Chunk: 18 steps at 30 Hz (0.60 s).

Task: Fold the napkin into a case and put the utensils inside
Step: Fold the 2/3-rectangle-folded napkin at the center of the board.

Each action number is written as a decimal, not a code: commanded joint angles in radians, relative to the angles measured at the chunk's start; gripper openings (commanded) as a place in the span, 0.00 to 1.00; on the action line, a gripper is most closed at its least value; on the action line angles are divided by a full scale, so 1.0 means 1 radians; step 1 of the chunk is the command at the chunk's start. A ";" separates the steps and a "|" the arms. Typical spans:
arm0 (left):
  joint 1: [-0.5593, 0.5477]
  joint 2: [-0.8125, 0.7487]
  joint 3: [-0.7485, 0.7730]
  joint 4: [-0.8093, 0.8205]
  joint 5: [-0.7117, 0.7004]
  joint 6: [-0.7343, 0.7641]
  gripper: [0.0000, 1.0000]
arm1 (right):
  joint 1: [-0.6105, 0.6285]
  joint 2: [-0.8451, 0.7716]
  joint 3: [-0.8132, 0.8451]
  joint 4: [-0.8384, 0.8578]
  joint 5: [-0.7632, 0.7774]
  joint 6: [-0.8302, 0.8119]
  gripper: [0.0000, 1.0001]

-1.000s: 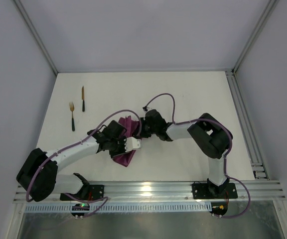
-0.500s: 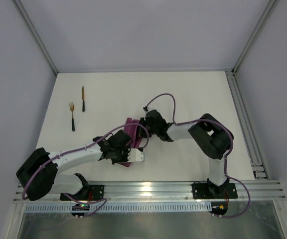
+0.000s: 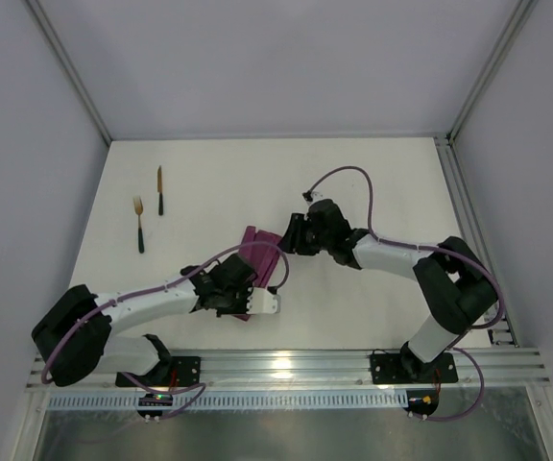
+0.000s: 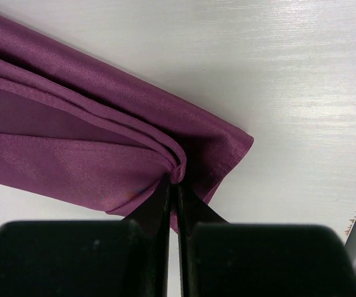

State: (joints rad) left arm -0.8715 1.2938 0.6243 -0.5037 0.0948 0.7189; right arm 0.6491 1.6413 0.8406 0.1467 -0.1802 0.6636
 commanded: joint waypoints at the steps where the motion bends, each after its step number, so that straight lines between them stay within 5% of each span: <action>1: -0.017 0.018 -0.024 0.010 -0.078 0.016 0.02 | 0.009 -0.035 0.104 -0.084 0.057 -0.102 0.47; 9: -0.144 0.093 -0.055 0.062 -0.320 0.042 0.01 | 0.024 0.199 0.382 -0.139 -0.045 -0.168 0.54; 18: -0.205 0.140 -0.081 0.096 -0.389 0.027 0.00 | 0.027 0.298 0.411 -0.095 -0.073 -0.127 0.54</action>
State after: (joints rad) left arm -1.0744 1.3922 0.5964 -0.3862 -0.3115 0.7643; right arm 0.6704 1.9312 1.2133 0.0223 -0.2230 0.5266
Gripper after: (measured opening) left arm 0.012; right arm 0.541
